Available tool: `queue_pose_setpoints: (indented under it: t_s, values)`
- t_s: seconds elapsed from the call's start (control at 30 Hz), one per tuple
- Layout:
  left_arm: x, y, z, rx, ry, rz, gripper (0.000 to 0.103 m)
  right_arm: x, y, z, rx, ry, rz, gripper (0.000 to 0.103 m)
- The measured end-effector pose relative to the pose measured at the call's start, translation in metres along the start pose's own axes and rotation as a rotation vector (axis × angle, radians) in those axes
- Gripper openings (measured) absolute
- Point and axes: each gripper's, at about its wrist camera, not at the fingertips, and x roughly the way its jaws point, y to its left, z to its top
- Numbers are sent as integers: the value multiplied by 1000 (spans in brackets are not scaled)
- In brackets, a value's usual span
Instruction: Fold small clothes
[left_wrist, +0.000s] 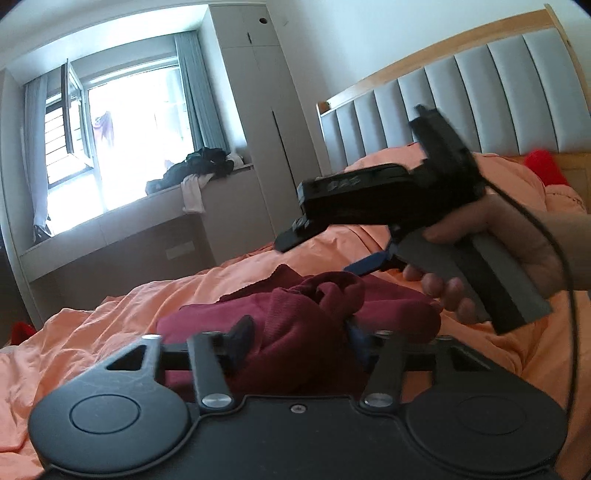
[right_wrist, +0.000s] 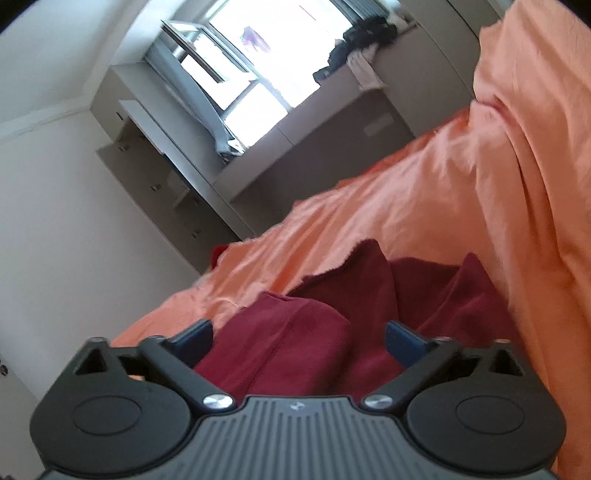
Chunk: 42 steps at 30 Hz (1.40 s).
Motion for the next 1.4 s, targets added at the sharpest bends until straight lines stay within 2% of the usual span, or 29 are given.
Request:
queue_pose_setpoints:
  t_s: [0.07, 0.1, 0.17, 0.23, 0.3, 0.4, 0.43, 0.47, 0.53, 0.63, 0.7, 0.73, 0.77, 0.8, 0.9, 0.93, 0.97, 1.07, 1.2, 1.3, 1.4]
  values:
    - [3, 0, 3, 4, 8, -4, 24, 10, -1, 1, -9, 29, -30, 74]
    - [5, 0, 5, 14, 11, 0, 20, 14, -2, 2, -17, 41, -38, 69]
    - [5, -1, 11, 57, 17, -3, 17, 18, -3, 3, -26, 65, -48, 48]
    - [6, 0, 21, 110, 42, -20, 17, 22, -3, 6, -7, 88, -37, 39]
    - [9, 3, 31, 124, 74, -38, 16, 27, -5, 6, 31, 150, -22, 39]
    - [14, 4, 40, 143, 113, -55, 16, 33, -12, 6, 97, 170, -15, 39]
    - [14, 3, 41, 152, 116, -55, 16, 33, -14, 8, 113, 170, -10, 33]
    - [14, 2, 42, 155, 118, -54, 16, 34, -15, 10, 121, 167, -11, 17]
    - [16, 0, 42, 147, 124, -50, 16, 34, -16, 12, 114, 150, -24, 8]
    - [17, -5, 44, 137, 138, -50, 16, 32, -15, 15, 82, 140, -43, 9]
    - [18, -7, 47, 150, 143, -48, 16, 28, -12, 16, 53, 141, -53, 15]
    - [20, -7, 49, 155, 146, -51, 16, 27, -11, 15, 46, 147, -49, 25]
    - [21, -7, 51, 158, 151, -55, 16, 26, -12, 15, 46, 158, -44, 46]
    - [22, -7, 52, 161, 156, -58, 15, 25, -12, 14, 56, 160, -40, 51]
    - [24, -8, 55, 170, 167, -57, 15, 26, -19, 12, 102, 186, -27, 49]
    - [25, -9, 56, 171, 167, -56, 15, 28, -22, 11, 122, 199, -17, 44]
    - [25, -11, 56, 172, 166, -54, 15, 30, -23, 9, 141, 207, -11, 28]
    - [27, -15, 54, 164, 165, -56, 15, 30, -21, 10, 127, 183, -13, 9]
    - [28, -22, 55, 131, 136, -60, 15, 15, 3, 21, -25, 68, -46, 7]
    - [33, -33, 55, 97, 100, -76, 15, 2, 23, 27, -180, -18, -106, 7]
    - [45, -45, 50, 64, 94, -105, 15, -6, 28, 29, -269, -52, -172, 7]
